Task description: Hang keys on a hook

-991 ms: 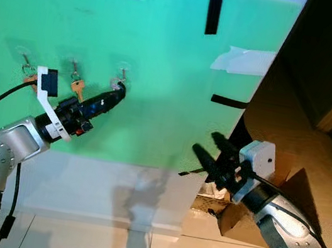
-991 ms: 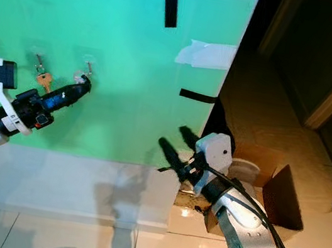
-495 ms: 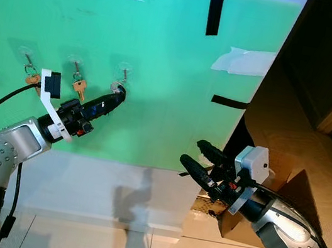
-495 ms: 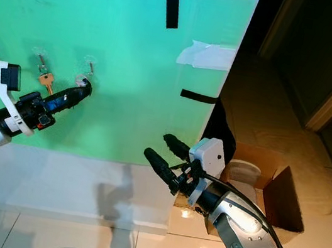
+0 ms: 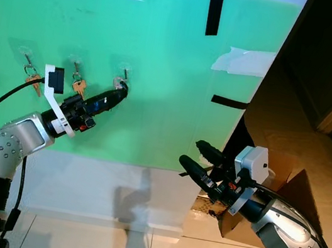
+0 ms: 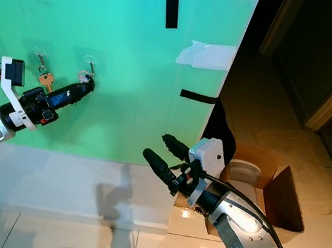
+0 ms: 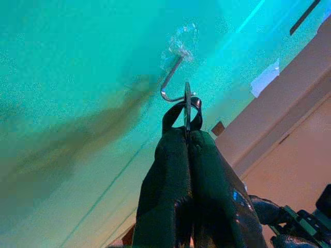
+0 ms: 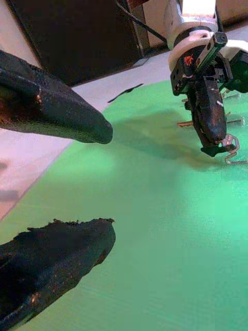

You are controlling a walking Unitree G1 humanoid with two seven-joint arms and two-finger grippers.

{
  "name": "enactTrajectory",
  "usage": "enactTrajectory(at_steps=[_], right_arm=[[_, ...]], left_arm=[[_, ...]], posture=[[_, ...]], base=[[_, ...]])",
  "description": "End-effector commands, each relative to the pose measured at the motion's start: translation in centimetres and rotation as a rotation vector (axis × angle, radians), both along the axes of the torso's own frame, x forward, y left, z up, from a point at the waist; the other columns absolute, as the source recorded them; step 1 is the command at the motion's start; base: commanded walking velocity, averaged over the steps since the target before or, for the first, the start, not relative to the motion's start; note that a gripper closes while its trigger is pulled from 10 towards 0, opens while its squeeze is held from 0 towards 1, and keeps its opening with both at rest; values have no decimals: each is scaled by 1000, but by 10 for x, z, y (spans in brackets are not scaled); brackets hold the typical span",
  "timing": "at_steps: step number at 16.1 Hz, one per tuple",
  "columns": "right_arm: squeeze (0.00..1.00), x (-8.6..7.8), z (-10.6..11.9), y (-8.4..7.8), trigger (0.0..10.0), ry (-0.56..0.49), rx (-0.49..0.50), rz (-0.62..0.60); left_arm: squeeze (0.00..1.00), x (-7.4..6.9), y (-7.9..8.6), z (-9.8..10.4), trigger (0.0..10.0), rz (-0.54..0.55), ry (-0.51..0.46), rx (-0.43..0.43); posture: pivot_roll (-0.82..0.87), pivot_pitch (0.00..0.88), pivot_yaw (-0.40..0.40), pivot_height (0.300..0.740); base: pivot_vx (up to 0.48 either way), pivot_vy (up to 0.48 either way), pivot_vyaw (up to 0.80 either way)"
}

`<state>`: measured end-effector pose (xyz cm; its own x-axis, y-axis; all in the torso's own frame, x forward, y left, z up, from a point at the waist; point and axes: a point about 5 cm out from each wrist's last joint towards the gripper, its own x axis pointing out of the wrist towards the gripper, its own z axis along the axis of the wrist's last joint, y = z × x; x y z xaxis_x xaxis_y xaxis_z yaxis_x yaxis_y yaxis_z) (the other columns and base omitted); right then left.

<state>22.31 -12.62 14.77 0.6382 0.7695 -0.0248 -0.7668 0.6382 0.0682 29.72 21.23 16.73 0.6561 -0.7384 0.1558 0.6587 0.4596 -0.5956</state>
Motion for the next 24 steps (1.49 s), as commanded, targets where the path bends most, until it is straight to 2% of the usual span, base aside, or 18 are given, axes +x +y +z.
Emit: enactTrajectory(at_steps=[1, 8, 12, 17, 24], right_arm=[[0, -1, 4, 0, 10000, -14, -3, 7], [0, -4, 2, 1, 10000, -9, -14, 15], [0, -4, 3, 1, 10000, -12, -16, 17], [0, -3, 3, 2, 10000, -14, -19, 17], [0, -2, 3, 0, 10000, -16, -26, 10]], left_arm=[[0, 2, -2, 5, 10000, -23, -17, 13], [0, -9, -5, -2, 10000, -72, -1, 27], [0, -9, -8, 2, 10000, -85, -23, 26], [0, -1, 0, 7, 10000, -58, -50, 54], [0, 16, 2, 7, 10000, -38, -41, 55]], posture=[[-95, 0, 67, 740], [-93, 0, 65, 740], [-92, 0, 64, 740], [-91, 0, 62, 740], [-103, 0, 70, 740]], base=[[0, 0, 0], [0, 0, 0], [0, 0, 0], [0, 0, 0], [0, 0, 0]])
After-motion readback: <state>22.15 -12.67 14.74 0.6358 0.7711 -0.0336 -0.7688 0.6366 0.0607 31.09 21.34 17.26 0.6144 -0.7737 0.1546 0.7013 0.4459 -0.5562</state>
